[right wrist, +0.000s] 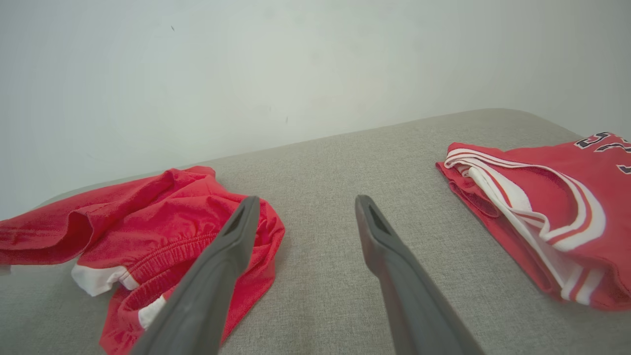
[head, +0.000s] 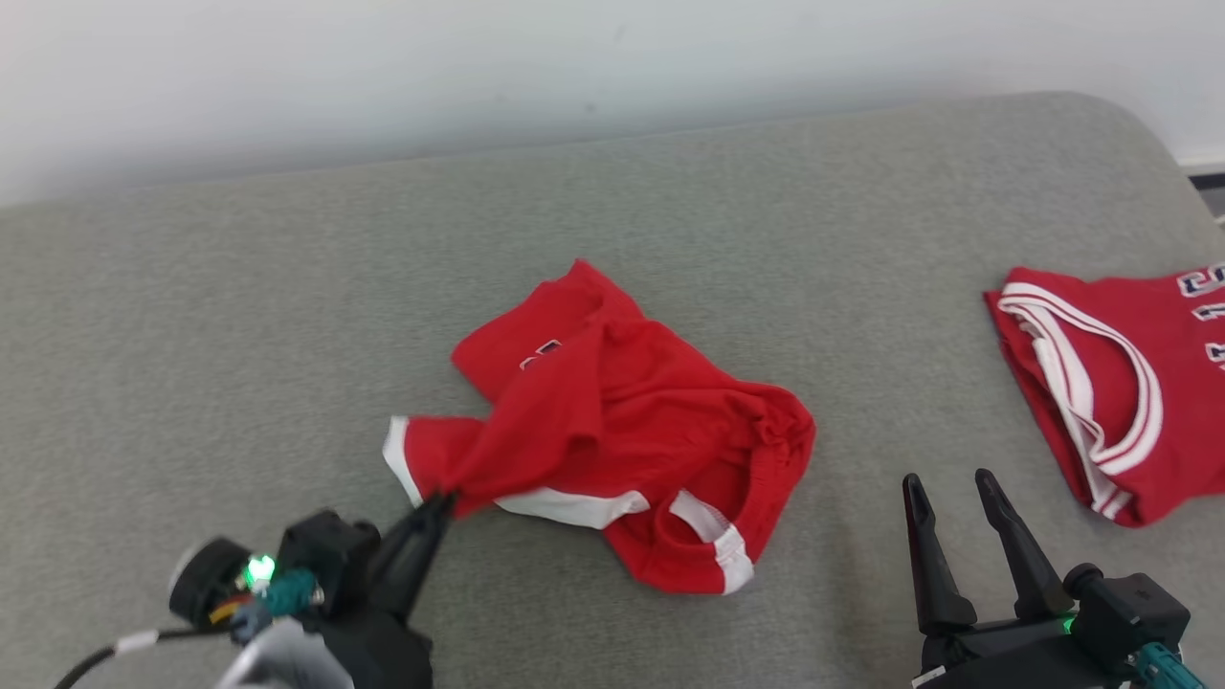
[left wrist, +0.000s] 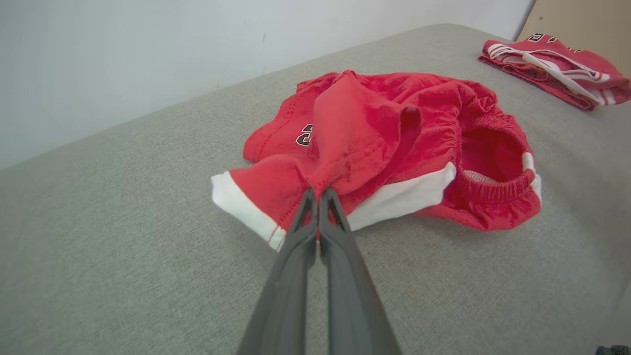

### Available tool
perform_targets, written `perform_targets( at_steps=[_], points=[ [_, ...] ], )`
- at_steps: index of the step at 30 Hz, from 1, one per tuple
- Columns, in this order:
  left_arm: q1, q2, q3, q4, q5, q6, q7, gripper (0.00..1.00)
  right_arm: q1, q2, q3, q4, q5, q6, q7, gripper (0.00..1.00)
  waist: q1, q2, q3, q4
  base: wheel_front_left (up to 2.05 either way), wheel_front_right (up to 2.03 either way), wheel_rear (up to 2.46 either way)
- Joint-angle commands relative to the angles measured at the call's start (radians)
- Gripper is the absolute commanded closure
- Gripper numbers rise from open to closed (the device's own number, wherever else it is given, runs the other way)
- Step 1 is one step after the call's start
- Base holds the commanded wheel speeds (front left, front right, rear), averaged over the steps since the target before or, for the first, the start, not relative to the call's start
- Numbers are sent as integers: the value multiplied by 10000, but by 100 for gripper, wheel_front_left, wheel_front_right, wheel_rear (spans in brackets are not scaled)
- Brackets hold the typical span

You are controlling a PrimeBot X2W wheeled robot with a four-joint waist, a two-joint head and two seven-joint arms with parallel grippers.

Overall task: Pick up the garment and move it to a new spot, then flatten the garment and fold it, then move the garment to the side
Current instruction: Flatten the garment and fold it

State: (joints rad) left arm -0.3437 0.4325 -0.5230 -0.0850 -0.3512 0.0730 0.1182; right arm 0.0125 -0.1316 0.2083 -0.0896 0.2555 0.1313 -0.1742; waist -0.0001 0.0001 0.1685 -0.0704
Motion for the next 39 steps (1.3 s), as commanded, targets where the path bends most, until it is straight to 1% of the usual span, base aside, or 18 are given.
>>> perform_targets(
  at_steps=[1, 5, 7, 8, 9, 13, 16, 19, 23, 28, 33, 38, 39],
  points=[
    [541, 170, -23, -722, -253, 96, 347, 100, 103, -63, -34, -49, 52, -11, 56, 0, 1, -1, -145, 398, 0, 0, 0],
    [1355, 289, -182, -2268, -936, 40, 997, 100, 130, -84, -80, -122, 9, -11, 125, 0, 1, -1, -154, 652, 0, 0, 0],
    [1615, 179, -241, -2905, -1421, -58, 1127, 100, 110, -99, -93, -154, 15, -11, 141, 0, 1, -1, -134, 721, 0, 0, 0],
    [1740, 64, -331, -3212, -1772, -184, 1202, 100, 87, -113, -99, -160, 26, -11, 142, 0, 1, -1, -121, 736, 0, 0, 0],
    [1740, 64, -331, -3212, -1772, -184, 1202, 100, 87, -113, -99, -160, 26, -11, 142, 0, 1, -1, -121, 736, 0, 0, 0],
    [1906, -470, -276, -4117, -3313, -629, 1071, 100, -43, -156, -51, -182, 106, -11, 172, 0, 1, -1, -30, 698, 0, 0, 0],
    [1773, -854, 208, -4279, -4366, -684, 868, 100, -109, -137, -14, -152, 136, -11, 155, 0, 1, -1, 45, 561, 0, 0, 0],
    [1559, -985, 1165, -3719, -5281, -573, 571, 100, -149, -96, 17, -90, 181, -11, 126, 0, 1, -1, 99, 371, 0, 0, 0],
    [1308, -1073, 2332, -2415, -6264, -535, 260, 100, -173, -52, 26, -10, 237, -11, 82, 0, 1, -1, 150, 133, 0, 0, 0],
    [759, -1300, 3082, -344, -7031, -713, -55, 100, -229, -85, 34, 14, 276, -11, 75, 0, 1, -1, 242, -36, 0, 0, 0],
    [-89, -1531, 3244, 1748, -6994, -893, -437, 100, -360, -155, 60, -11, 298, -11, 137, 0, 1, -1, 331, -151, 0, 0, 0],
    [-863, -1728, 3208, 3478, -6461, -835, -1144, 100, -411, -154, 77, -26, 335, -11, 173, 0, 1, -1, 385, -233, 0, 0, 0],
    [-1003, -1692, 3167, 3777, -6228, -795, -1325, 76, -415, -137, 75, -34, 330, -11, 179, 0, 1, -1, 398, -243, 0, 0, 0]
  ],
)
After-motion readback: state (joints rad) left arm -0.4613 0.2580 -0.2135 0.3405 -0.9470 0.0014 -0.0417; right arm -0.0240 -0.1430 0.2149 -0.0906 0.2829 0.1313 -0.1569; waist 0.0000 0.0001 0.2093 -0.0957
